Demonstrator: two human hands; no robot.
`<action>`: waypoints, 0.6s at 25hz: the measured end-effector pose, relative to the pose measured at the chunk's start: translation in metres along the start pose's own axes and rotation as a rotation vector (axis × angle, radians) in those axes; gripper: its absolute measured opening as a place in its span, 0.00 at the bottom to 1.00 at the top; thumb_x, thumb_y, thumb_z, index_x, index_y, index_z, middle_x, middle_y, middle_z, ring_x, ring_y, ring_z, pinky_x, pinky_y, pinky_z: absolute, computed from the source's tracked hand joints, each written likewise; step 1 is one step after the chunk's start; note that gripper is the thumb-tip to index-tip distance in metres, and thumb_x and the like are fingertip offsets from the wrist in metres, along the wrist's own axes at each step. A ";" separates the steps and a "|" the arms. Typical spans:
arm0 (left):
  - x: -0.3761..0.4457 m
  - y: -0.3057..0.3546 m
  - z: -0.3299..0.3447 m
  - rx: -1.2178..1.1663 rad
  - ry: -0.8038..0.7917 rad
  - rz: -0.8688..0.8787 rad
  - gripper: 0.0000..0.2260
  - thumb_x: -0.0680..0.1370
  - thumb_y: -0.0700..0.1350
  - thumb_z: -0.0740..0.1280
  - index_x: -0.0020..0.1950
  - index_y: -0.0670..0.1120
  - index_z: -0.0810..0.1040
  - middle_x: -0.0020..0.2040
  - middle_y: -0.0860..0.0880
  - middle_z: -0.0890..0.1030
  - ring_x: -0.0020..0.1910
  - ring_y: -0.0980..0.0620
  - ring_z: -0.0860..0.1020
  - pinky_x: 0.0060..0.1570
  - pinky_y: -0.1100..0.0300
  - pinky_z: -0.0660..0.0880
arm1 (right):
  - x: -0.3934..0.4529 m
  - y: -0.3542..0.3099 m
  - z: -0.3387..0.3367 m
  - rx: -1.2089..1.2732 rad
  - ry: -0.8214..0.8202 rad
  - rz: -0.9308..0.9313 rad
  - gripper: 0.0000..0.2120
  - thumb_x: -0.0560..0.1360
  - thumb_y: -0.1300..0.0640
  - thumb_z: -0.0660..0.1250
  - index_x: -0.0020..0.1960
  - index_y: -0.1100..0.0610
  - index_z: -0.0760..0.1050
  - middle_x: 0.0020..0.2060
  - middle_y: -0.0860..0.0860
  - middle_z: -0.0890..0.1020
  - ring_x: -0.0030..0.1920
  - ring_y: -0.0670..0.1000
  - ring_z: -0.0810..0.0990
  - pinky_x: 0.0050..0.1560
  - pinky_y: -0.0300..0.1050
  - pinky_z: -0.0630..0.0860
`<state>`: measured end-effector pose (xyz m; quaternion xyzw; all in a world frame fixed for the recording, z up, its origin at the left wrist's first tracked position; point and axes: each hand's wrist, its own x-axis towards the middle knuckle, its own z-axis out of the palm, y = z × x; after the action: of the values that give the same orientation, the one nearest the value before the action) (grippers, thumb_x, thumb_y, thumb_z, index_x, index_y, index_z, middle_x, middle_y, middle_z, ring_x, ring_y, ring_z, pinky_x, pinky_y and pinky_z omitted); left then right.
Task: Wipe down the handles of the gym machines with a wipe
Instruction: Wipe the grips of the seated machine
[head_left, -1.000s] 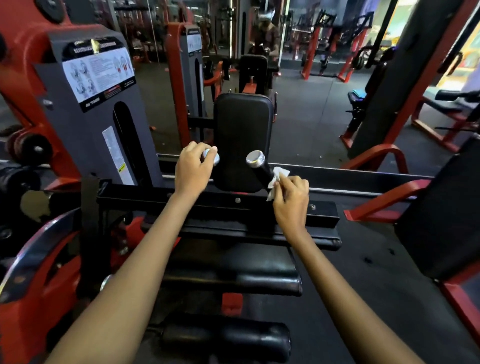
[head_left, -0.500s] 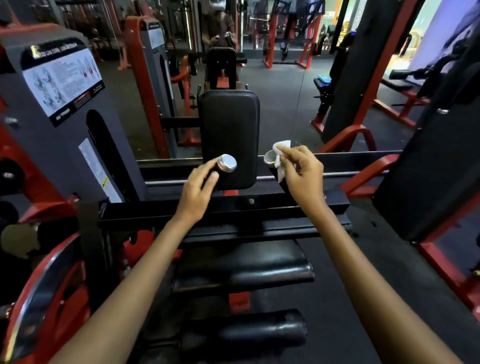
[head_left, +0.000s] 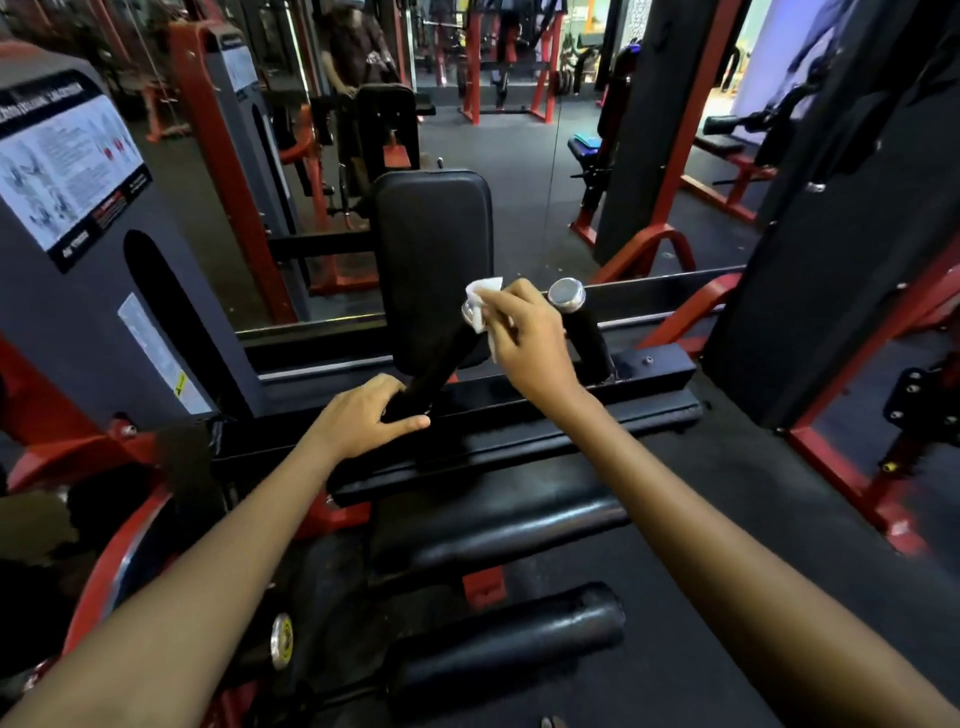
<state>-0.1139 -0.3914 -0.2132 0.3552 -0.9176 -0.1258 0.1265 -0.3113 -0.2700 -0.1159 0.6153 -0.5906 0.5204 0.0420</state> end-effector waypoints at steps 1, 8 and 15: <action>0.000 -0.003 -0.002 0.049 -0.024 0.015 0.45 0.59 0.83 0.45 0.57 0.50 0.72 0.52 0.54 0.76 0.49 0.51 0.77 0.46 0.54 0.73 | 0.000 -0.002 0.005 -0.013 0.016 -0.006 0.12 0.74 0.67 0.62 0.55 0.63 0.79 0.40 0.52 0.72 0.39 0.48 0.74 0.40 0.38 0.70; 0.001 -0.011 0.004 0.094 0.013 0.106 0.47 0.61 0.82 0.46 0.60 0.47 0.73 0.56 0.51 0.77 0.56 0.50 0.75 0.62 0.53 0.67 | -0.083 0.038 0.051 -0.113 0.000 0.376 0.05 0.72 0.67 0.64 0.39 0.66 0.78 0.33 0.55 0.72 0.36 0.52 0.72 0.39 0.48 0.70; 0.002 -0.012 0.006 0.179 -0.005 0.130 0.51 0.60 0.82 0.43 0.63 0.46 0.72 0.60 0.50 0.76 0.66 0.52 0.70 0.73 0.46 0.54 | -0.071 0.017 0.102 -0.405 -0.285 0.328 0.06 0.72 0.63 0.64 0.45 0.62 0.78 0.47 0.58 0.78 0.50 0.61 0.72 0.45 0.50 0.63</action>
<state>-0.1103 -0.4004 -0.2223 0.3047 -0.9466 -0.0358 0.0997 -0.2470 -0.2948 -0.2204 0.5577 -0.7738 0.3004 -0.0039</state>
